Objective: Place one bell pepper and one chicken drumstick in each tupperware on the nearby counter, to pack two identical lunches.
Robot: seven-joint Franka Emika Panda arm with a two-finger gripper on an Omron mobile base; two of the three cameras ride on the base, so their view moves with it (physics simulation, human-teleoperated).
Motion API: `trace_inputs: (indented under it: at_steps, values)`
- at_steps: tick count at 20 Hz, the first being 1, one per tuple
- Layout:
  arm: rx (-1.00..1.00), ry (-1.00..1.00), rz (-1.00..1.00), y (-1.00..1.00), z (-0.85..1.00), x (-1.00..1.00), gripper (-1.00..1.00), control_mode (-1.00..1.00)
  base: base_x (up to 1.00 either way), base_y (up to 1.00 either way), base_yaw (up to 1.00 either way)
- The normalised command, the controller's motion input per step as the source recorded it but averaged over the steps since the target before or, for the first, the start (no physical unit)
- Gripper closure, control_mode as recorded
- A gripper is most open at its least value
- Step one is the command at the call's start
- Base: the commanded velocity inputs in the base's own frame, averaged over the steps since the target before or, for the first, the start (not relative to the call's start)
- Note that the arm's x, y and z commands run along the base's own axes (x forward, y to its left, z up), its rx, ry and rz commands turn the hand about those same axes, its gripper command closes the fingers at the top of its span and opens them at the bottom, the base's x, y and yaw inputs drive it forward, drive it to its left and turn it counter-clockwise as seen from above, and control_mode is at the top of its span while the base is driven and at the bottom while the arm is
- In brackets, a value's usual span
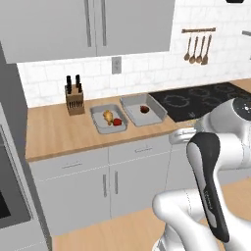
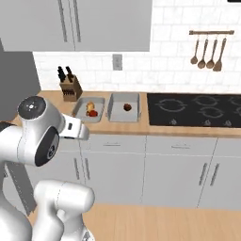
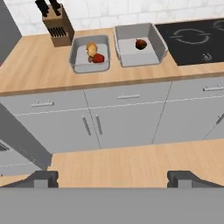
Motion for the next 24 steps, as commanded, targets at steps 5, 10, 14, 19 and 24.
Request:
trace_inputs:
  at_steps: [5, 10, 14, 19, 24]
  values:
    - [0.0, 0.0, 0.0, 0.0, 0.0, 0.0, -1.0, 1.0, -0.49, 1.0, 0.0]
    - [0.0, 0.0, 0.0, 0.0, 0.0, 0.0, -1.0, 1.0, -0.45, 1.0, 0.0]
    - [0.0, 0.0, 0.0, 0.0, 0.0, 0.0, -1.0, 1.0, -0.48, 1.0, 0.0]
    - [0.0, 0.0, 0.0, 0.0, 0.0, 0.0, -1.0, 1.0, -0.46, 1.0, 0.0]
    - [0.0, 0.0, 0.0, 0.0, 0.0, 0.0, -1.0, 1.0, -0.55, 1.0, -0.01]
